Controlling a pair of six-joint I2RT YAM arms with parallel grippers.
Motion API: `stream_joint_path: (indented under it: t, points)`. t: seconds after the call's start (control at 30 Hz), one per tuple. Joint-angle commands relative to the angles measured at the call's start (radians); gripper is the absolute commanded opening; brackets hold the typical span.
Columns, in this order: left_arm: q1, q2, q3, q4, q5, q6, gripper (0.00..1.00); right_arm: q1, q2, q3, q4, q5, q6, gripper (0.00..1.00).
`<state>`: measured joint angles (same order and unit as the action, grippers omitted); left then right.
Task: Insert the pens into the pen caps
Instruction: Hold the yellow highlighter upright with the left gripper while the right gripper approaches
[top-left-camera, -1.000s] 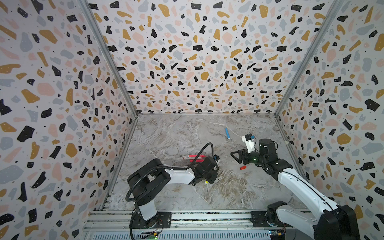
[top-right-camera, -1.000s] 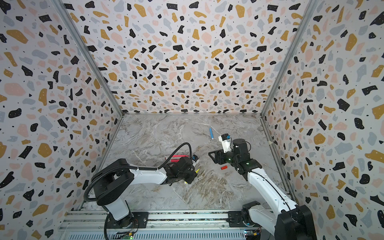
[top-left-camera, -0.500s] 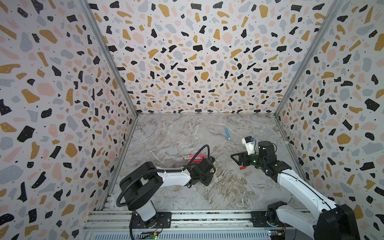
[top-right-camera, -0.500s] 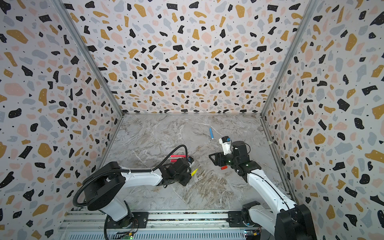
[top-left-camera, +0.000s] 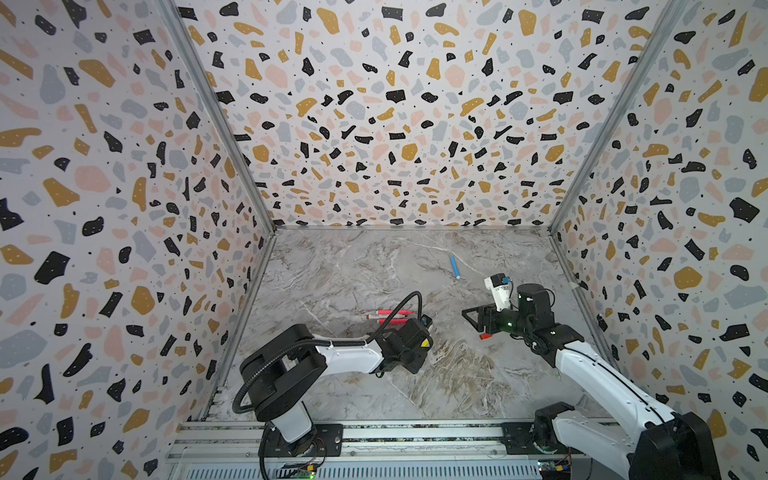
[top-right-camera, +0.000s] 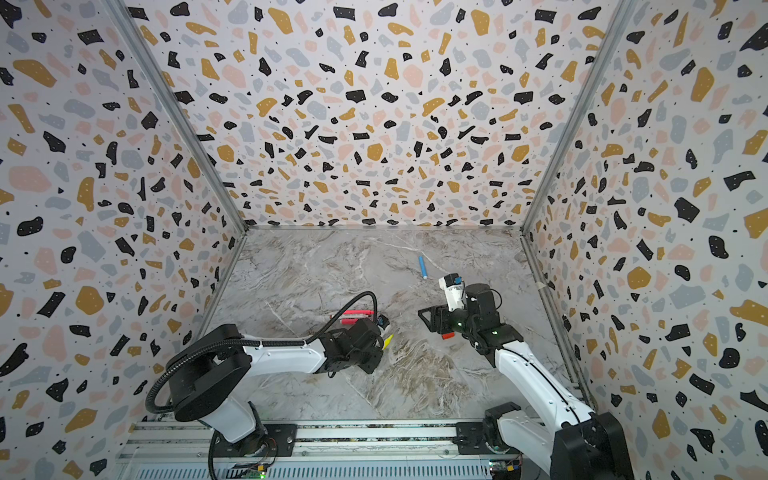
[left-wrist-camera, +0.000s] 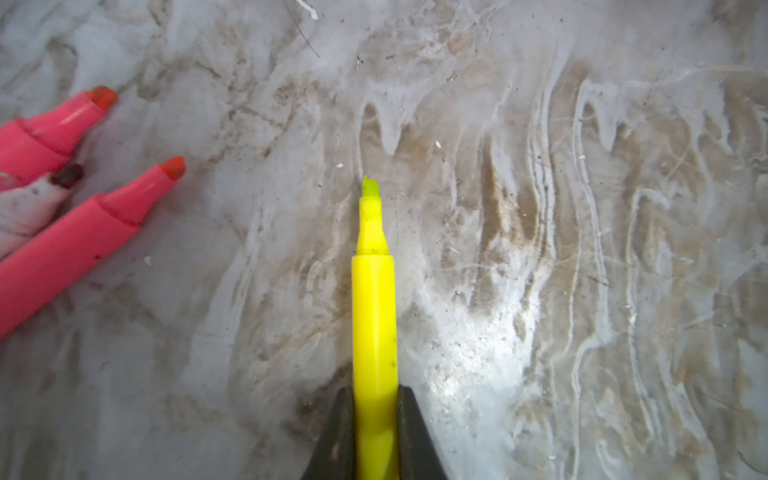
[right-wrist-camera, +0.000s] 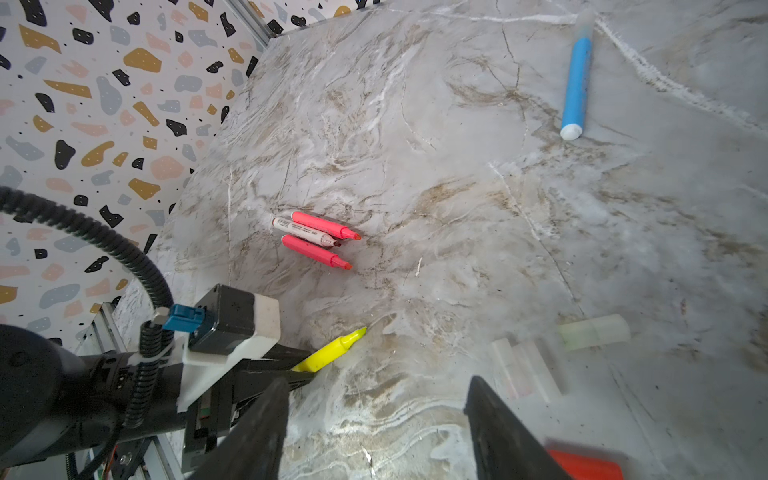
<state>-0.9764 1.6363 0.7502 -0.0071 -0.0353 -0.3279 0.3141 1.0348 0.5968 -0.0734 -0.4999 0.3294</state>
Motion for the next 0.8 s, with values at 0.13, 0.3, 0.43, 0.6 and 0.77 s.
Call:
stream_joint_path:
  t: [0.13, 0.3, 0.43, 0.6, 0.77]
  points:
    - [-0.009, -0.135, -0.099, 0.086, 0.083, -0.032, 0.1, 0.001, -0.011, -0.107, 0.141, -0.205, 0.073, 0.69]
    - [-0.01, -0.238, -0.146, 0.177, 0.092, -0.056, 0.1, 0.065, -0.02, -0.205, 0.285, -0.264, 0.164, 0.71]
    - [-0.01, -0.339, -0.226, 0.35, 0.135, -0.112, 0.1, 0.166, -0.011, -0.265, 0.423, -0.263, 0.249, 0.74]
    - [-0.009, -0.389, -0.268, 0.456, 0.158, -0.164, 0.1, 0.216, 0.026, -0.302, 0.624, -0.256, 0.365, 0.74]
    - [-0.009, -0.405, -0.298, 0.508, 0.175, -0.195, 0.11, 0.239, 0.084, -0.273, 0.719, -0.248, 0.416, 0.71]
